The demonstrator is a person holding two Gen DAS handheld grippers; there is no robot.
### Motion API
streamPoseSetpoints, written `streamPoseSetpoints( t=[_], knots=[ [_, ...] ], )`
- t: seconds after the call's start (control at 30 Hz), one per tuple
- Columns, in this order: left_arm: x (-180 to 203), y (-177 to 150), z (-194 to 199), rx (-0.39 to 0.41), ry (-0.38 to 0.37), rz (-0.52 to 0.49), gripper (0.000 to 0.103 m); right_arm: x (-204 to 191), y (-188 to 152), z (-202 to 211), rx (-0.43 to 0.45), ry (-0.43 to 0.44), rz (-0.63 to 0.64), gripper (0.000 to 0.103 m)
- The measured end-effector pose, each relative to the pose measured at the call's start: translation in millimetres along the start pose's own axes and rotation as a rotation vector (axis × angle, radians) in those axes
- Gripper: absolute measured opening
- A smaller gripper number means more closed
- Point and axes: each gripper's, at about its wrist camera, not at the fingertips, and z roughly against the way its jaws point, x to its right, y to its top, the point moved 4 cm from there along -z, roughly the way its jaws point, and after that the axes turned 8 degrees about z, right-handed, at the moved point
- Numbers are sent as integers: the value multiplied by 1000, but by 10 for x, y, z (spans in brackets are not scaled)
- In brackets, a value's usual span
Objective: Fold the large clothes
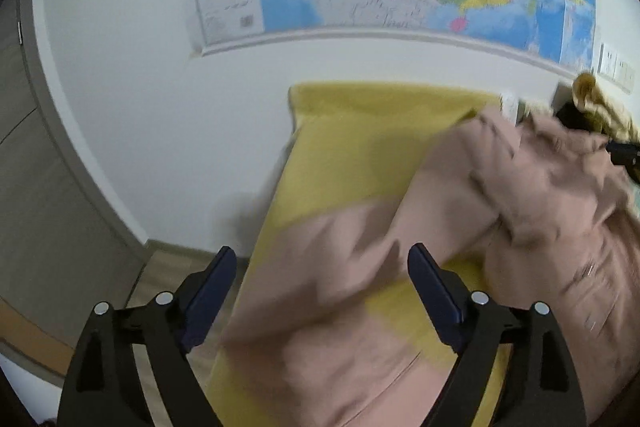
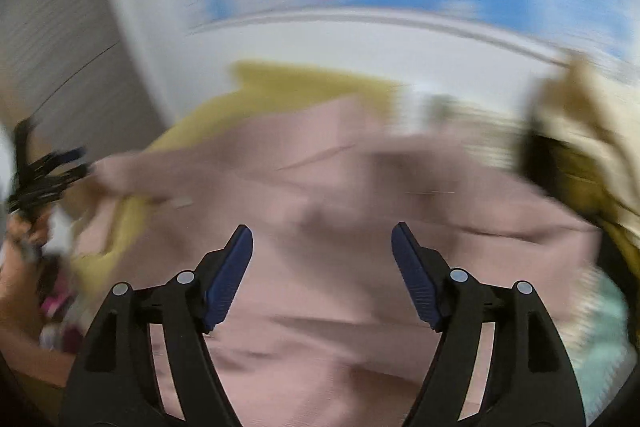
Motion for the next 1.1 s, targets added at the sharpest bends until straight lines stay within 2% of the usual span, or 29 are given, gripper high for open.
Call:
streamPoseSetpoints(
  t=[0.1, 0.2, 0.23, 0.27, 0.3, 0.33, 0.37, 0.53, 0.63, 0.77, 0.83, 0.87, 0.9, 0.93, 0.97, 1.0, 1.1],
  knots=[
    [-133, -240, -48, -41, 72, -29, 85, -445, 221, -430, -54, 88, 96, 71],
    [-232, -403, -112, -65, 134, -62, 80, -856, 231, -746, -109, 166, 179, 71],
    [-252, -430, -141, -66, 140, -73, 70, -994, 225, -825, -128, 194, 208, 72],
    [-272, -447, -190, -75, 158, -89, 47, -1080, 216, -865, -138, 216, 220, 72],
    [-293, -452, -230, -94, 166, -88, 33, -1155, 213, -904, -146, 238, 223, 72],
    [-309, -435, -285, -124, 154, -76, 10, -1233, 198, -934, -153, 274, 225, 72],
    [-314, -407, -302, -138, 142, -63, 5, -1309, 189, -941, -155, 299, 233, 72],
    [-211, -182, -133, -96, 31, -52, 4, -1979, 207, -998, -126, 438, 332, 72],
    [-124, -142, -71, -99, -6, -68, 4, -2645, 127, -1131, -135, 488, 511, 72],
    [-99, -146, -78, -110, -25, -69, 4, -3200, 4, -1340, -134, 444, 693, 68],
    [-131, -159, -111, -133, -46, -46, 4, -3361, -72, -1510, -151, 358, 769, 60],
    [-131, -151, -125, -138, -50, -40, 4, -3399, -81, -1562, -149, 339, 783, 60],
    [-143, -153, -138, -141, -59, -26, 4, -3407, -49, -1573, -139, 361, 756, 44],
    [-159, -144, -147, -142, -71, -7, 5, -3408, -33, -1591, -159, 377, 738, 16],
    [-176, -122, -144, -142, -86, 15, 5, -3383, 10, -1571, -165, 391, 702, 7],
    [-178, -101, -125, -135, -102, 30, 5, -3334, 39, -1532, -174, 413, 673, 7],
    [-185, 53, 70, -75, -198, 87, 13, -3056, 222, -1142, -147, 583, 540, 7]
  ],
)
